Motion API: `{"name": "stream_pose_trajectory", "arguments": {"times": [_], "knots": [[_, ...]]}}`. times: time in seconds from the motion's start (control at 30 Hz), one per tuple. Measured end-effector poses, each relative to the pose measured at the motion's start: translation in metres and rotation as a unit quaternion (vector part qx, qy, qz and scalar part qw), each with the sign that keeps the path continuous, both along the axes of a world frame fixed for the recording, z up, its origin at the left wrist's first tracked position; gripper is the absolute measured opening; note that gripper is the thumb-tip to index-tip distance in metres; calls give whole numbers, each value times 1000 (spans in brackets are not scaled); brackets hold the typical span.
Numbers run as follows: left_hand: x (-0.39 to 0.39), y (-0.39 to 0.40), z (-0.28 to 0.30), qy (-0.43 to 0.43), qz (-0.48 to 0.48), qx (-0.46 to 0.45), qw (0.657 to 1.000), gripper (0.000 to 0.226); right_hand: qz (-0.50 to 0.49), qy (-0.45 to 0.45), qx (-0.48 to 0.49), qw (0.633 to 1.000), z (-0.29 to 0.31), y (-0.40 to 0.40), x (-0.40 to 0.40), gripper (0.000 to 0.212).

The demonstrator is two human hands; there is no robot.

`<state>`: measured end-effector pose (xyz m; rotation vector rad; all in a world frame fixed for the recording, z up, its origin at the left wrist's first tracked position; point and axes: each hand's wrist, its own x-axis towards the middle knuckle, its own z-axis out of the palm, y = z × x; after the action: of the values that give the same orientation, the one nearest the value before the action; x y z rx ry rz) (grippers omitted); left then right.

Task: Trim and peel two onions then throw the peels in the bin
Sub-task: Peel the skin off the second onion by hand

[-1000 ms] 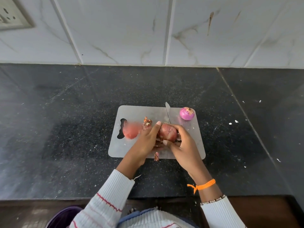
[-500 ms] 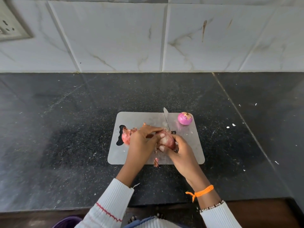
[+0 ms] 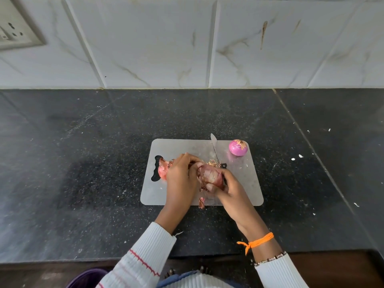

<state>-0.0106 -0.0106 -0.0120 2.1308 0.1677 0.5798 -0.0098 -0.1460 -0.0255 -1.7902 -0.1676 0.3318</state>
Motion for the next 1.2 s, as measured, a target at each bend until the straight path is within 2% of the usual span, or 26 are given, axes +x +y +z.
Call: {"name": "stream_pose_trajectory", "arguments": {"times": [0.1,0.17,0.3,0.37,0.47,0.57,0.6,0.77,0.87,0.93,1.03,1.2], "knots": [[1,3,-1,53,3,-77,996,14,1,22,23,999,2,-2,-1,37],[1,3,-4,101,12,-171,980,13,0,37,51,998,3,-3,-3,38],[0,8,-8,144,35,-400,904,15,12,116,192,975,9,-8,-2,37],[-1,8,-5,148,26,-449,881,14,15,170,279,945,15,-6,-4,36],[1,8,-6,149,27,-436,887,11,6,232,376,897,15,-3,-6,42],[2,10,-12,149,39,-396,905,10,10,265,434,861,16,-2,-5,73],[2,11,-13,147,40,-378,913,9,9,268,446,854,16,-3,-5,77],[3,8,-12,139,47,-298,943,8,-8,261,495,828,22,-5,-6,60],[2,8,-18,149,53,-243,957,11,-23,262,525,809,29,-9,-6,60],[-1,6,-16,131,35,-232,963,21,-44,266,521,810,33,-10,-4,58],[-2,2,-6,68,-9,-222,973,38,-82,284,448,844,35,-7,-3,32],[-4,3,5,8,-96,-216,972,36,-114,305,329,886,24,1,-4,37]]}}
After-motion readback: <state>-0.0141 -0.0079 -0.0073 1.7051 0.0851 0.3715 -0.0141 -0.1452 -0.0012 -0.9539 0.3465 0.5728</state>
